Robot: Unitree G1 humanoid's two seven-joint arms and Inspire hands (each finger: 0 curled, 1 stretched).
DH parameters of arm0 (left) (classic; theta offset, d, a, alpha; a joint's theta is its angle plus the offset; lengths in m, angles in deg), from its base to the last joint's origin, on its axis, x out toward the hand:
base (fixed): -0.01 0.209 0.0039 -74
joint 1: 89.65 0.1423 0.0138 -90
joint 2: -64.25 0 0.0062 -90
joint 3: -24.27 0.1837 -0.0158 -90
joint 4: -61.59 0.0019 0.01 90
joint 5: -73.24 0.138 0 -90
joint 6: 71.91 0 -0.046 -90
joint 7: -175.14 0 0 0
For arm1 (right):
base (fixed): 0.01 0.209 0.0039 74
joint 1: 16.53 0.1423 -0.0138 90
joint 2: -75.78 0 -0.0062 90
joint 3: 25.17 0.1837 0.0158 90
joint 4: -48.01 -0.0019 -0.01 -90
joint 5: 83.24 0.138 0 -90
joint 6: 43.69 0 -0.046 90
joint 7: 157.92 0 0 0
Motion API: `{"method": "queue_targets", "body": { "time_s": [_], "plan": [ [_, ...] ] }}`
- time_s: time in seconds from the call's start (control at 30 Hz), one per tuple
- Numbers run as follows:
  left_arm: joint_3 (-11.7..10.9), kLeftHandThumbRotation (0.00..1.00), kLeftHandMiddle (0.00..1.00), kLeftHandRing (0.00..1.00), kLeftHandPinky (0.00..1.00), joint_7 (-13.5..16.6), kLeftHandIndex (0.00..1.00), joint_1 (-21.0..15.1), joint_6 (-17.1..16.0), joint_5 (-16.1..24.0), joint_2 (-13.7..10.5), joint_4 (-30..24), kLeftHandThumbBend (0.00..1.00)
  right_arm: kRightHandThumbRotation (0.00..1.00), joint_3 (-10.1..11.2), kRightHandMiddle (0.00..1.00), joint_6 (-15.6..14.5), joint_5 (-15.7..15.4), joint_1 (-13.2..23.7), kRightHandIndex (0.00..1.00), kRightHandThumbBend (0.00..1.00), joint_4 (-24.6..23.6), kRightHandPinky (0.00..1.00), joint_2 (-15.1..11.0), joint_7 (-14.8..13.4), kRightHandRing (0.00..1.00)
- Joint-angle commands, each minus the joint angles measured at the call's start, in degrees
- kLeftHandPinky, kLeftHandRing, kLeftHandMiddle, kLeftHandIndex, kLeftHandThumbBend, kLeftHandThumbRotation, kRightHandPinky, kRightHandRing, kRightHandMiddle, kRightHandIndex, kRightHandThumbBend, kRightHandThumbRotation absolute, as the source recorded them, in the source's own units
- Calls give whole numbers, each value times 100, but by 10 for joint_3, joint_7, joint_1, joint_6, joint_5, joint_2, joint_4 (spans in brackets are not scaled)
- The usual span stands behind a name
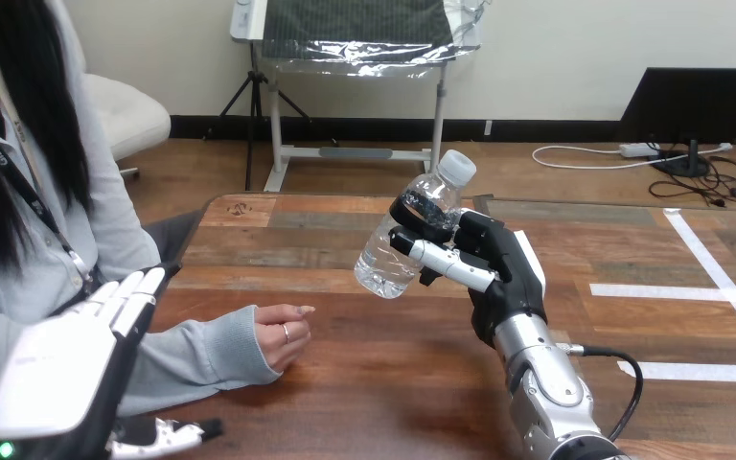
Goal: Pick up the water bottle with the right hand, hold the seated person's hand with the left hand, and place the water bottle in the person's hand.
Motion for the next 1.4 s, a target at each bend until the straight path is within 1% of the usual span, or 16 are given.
{"method": "queue_targets", "body": {
  "time_s": [0.0, 0.07, 0.17, 0.3, 0.37, 0.5, 0.63, 0.77, 1.0, 1.1, 1.2, 1.3, 1.37],
  "plan": [
    [22, 37, 91, 89, 83, -9, 90, -50, 18, 13, -42, -16, 100, 0, 0, 36, 32, 1, 26, 36, 74, -32, 26, -14, 3, 28],
    [28, 37, 90, 89, 83, -15, 90, -58, 31, 28, -54, -11, 100, 0, -1, 36, 34, 0, 27, 36, 73, -33, 25, -15, 1, 28],
    [36, 38, 90, 88, 82, -23, 90, -66, 46, 37, -69, -5, 100, 0, -1, 35, 34, 0, 28, 36, 73, -33, 25, -16, -1, 27],
    [48, 39, 89, 87, 81, -23, 89, -78, 56, 38, -84, 8, 100, 0, 1, 35, 32, 2, 29, 35, 72, -33, 25, -17, 1, 27],
    [53, 39, 88, 87, 81, -32, 88, -84, 63, 36, -91, 14, 100, 0, 3, 35, 32, 5, 29, 35, 72, -33, 25, -17, 4, 27],
    [65, 38, 88, 86, 81, -37, 87, -94, 74, 36, -106, 23, 100, 0, 5, 35, 32, 9, 30, 36, 71, -33, 25, -18, 10, 27],
    [79, 37, 86, 84, 78, -20, 86, -109, 76, 43, -119, 45, 100, 0, 12, 36, 31, 19, 31, 36, 71, -34, 26, -18, 21, 28],
    [93, 35, 84, 83, 76, -7, 84, -121, 77, 49, -129, 66, 100, 0, 11, 36, 34, 20, 31, 36, 71, -35, 26, -20, 21, 28],
    [114, 31, 82, 80, 74, -1, 82, -143, 85, 47, -142, 96, 100, 0, 16, 36, 34, 27, 32, 36, 70, -36, 26, -22, 34, 29],
    [123, 30, 81, 79, 74, 7, 81, -153, 83, 47, -147, 114, 100, 0, 14, 37, 34, 28, 32, 36, 69, -36, 26, -23, 32, 29],
    [133, 29, 80, 78, 73, 9, 81, -164, 86, 46, -152, 129, 100, 0, 12, 37, 35, 28, 32, 36, 69, -37, 27, -24, 30, 29],
    [142, 29, 80, 77, 73, 5, 80, -173, 90, 44, -156, 143, 100, 0, 13, 37, 35, 29, 32, 36, 69, -38, 27, -25, 30, 29],
    [150, 29, 80, 77, 73, -4, 81, -181, 96, 45, -159, 152, 100, 0, 14, 37, 34, 31, 32, 36, 69, -38, 27, -26, 33, 29]
  ]
}}
